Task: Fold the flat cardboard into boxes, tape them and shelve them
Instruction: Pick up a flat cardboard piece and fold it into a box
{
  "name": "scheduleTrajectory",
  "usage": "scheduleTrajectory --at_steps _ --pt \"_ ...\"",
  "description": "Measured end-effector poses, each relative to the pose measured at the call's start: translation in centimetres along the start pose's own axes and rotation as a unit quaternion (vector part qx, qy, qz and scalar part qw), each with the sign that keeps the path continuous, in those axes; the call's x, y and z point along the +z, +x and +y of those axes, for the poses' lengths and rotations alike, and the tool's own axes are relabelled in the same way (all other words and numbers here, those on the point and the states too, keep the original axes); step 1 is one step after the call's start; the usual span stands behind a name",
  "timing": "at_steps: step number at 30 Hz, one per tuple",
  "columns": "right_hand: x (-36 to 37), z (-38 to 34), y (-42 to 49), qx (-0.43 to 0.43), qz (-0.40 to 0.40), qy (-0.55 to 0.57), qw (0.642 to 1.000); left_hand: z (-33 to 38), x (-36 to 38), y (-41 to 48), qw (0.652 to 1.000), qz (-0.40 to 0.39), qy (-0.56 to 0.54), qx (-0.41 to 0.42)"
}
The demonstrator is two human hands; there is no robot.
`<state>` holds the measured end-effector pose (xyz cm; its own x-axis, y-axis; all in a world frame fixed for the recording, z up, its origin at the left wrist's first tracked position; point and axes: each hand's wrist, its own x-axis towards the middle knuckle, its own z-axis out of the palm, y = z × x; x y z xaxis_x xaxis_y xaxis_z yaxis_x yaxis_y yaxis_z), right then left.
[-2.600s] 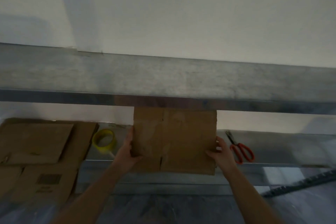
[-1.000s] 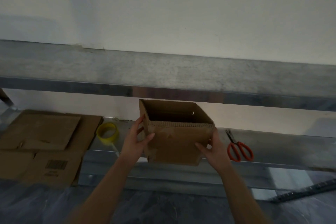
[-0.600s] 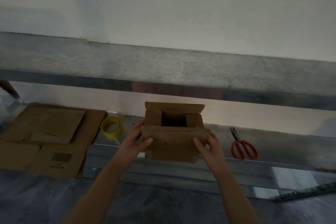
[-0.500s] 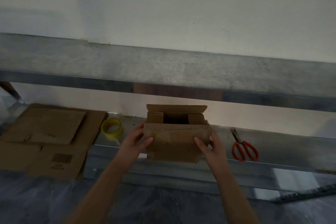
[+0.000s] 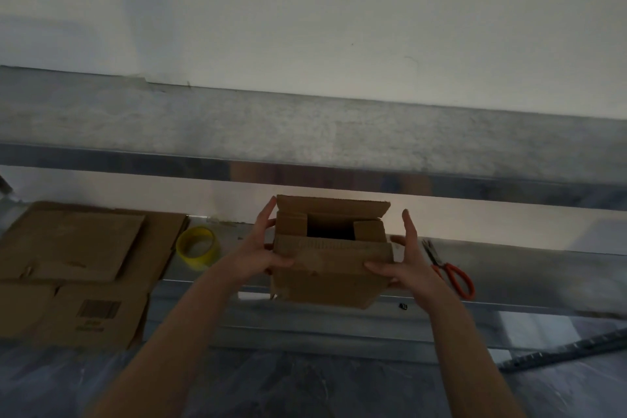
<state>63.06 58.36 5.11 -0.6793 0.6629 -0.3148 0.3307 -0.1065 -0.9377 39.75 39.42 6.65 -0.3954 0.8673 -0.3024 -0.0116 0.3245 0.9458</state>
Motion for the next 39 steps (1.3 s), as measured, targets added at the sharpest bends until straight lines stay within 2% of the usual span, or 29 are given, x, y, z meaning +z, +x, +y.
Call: scheduleTrajectory --at_steps 4,10,17,26,33,39 --pt "-0.2 -0.7 0.6 -0.014 -0.037 -0.053 0.998 0.6 -0.9 0.4 0.999 -0.011 0.031 0.002" --pt "-0.3 -0.2 0.6 -0.020 -0.034 -0.030 0.999 -0.2 -0.4 -0.3 1.000 0.015 0.011 0.019" --pt "-1.3 1.8 -0.7 -0.021 0.019 -0.022 0.999 -2.6 3.0 -0.9 0.999 0.048 0.005 0.005" --pt "1.2 1.8 0.0 -0.029 0.040 -0.016 0.999 -2.9 1.0 -0.6 0.997 0.050 -0.051 0.005" --pt "0.9 2.1 -0.3 -0.005 0.050 -0.004 0.999 -3.5 0.8 -0.9 0.998 0.047 -0.038 0.008" --pt "2.3 3.8 -0.4 0.030 0.042 -0.040 0.998 -5.8 0.7 -0.6 0.998 0.053 0.035 -0.023"
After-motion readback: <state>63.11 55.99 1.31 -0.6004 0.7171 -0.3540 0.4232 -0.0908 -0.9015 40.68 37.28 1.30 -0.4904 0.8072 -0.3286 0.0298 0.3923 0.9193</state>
